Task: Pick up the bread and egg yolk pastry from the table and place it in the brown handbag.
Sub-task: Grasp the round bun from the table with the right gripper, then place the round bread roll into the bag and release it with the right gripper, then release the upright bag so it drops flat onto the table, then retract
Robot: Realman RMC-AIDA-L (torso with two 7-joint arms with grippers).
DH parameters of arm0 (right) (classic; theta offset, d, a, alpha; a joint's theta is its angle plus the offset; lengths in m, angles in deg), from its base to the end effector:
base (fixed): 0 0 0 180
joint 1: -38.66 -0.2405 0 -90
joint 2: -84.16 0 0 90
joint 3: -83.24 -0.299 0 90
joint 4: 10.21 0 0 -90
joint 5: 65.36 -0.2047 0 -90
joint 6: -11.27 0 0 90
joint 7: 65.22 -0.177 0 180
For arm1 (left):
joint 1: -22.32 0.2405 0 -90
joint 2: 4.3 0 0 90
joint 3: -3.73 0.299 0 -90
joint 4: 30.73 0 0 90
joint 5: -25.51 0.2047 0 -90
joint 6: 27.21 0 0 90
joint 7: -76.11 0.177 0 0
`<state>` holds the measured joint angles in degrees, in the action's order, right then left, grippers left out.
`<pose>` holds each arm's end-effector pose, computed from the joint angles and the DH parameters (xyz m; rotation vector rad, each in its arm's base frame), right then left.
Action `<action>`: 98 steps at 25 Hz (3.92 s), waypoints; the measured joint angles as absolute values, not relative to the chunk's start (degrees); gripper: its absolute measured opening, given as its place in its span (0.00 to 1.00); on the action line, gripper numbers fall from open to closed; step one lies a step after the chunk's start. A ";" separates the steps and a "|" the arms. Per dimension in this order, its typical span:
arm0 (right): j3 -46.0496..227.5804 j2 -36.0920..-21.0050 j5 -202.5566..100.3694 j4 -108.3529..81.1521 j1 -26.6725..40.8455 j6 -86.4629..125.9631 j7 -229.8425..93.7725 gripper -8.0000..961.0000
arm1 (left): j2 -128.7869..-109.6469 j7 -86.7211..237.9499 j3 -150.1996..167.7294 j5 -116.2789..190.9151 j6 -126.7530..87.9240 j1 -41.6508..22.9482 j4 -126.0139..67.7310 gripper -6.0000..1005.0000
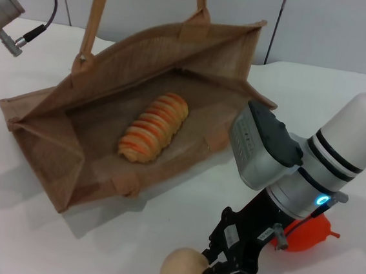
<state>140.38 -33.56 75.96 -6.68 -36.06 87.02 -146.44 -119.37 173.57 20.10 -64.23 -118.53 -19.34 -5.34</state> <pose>0.1693 0.3656 -0.1613 2.7842 -0.0552 0.3588 -0.2065 0.4432 0.0658 -2.0807 -0.6237 -1.5312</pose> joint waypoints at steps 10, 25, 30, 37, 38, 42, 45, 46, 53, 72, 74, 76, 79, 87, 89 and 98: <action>139.71 -33.35 76.11 -8.26 -35.95 89.33 -145.90 0.25 | -119.28 173.01 20.17 -64.19 -118.59 -19.05 -5.10 0.10; 138.53 -33.20 76.01 -9.63 -35.72 90.17 -145.90 0.14 | -119.26 172.88 20.17 -63.26 -118.62 -19.19 -4.98 0.10; 138.14 -33.07 75.97 -10.13 -35.84 90.21 -146.15 0.09 | -119.26 172.88 20.17 -62.74 -118.62 -19.38 -5.03 0.10; 137.17 -32.87 75.86 -12.31 -35.47 92.06 -146.47 0.04 | -119.26 172.80 20.17 -62.73 -118.62 -19.38 -5.08 0.10; 137.07 -32.83 75.86 -12.50 -35.47 92.14 -146.53 0.04 | -119.26 172.79 20.17 -62.73 -118.62 -19.38 -5.10 0.10; 136.37 -32.79 75.85 -14.36 -35.47 92.65 -147.33 0.04 | -119.26 172.79 20.40 -62.70 -118.89 -19.37 -5.22 0.10; 134.96 -32.79 75.48 -16.91 -35.47 93.82 -147.83 0.04 | -119.35 172.73 20.96 -62.44 -119.21 -19.68 -5.35 0.10; 134.55 -32.77 74.98 -17.86 -35.48 94.16 -147.98 0.04 | -119.50 172.68 21.09 -62.06 -119.29 -19.99 -5.38 0.10; 134.31 -32.58 68.18 -23.94 -35.25 93.68 -149.62 0.04 | -120.47 172.16 21.71 -58.59 -120.91 -22.99 -5.52 0.10; 135.22 -32.65 64.99 -25.09 -30.45 68.34 -153.99 0.05 | -120.52 171.05 22.47 -60.35 -128.91 -23.64 -7.12 0.10; 135.32 -32.55 63.74 -25.09 -30.40 69.00 -153.85 0.05 | -120.36 171.23 22.39 -61.06 -128.44 -22.66 -7.11 0.10; 135.32 -32.51 62.49 -25.18 -30.14 69.26 -153.52 0.06 | -120.23 171.36 22.37 -61.61 -127.71 -21.96 -7.07 0.10; 135.23 -32.43 61.80 -25.87 -29.44 70.10 -153.39 0.06 | -120.20 172.02 22.36 -62.38 -126.87 -21.06 -7.04 0.10; 135.24 -31.87 57.28 -31.05 -25.34 78.62 -151.85 0.30 | -120.31 174.04 20.09 -64.80 -125.98 -18.86 -7.00 0.12; 135.27 -31.70 54.90 -33.72 -22.94 81.96 -151.22 0.36 | -120.36 174.41 19.56 -64.82 -125.43 -18.51 -7.00 0.13; 134.76 -30.92 46.52 -43.72 -12.76 91.80 -150.15 0.49 | -120.37 174.90 20.12 -63.33 -120.43 -18.08 -7.00 0.15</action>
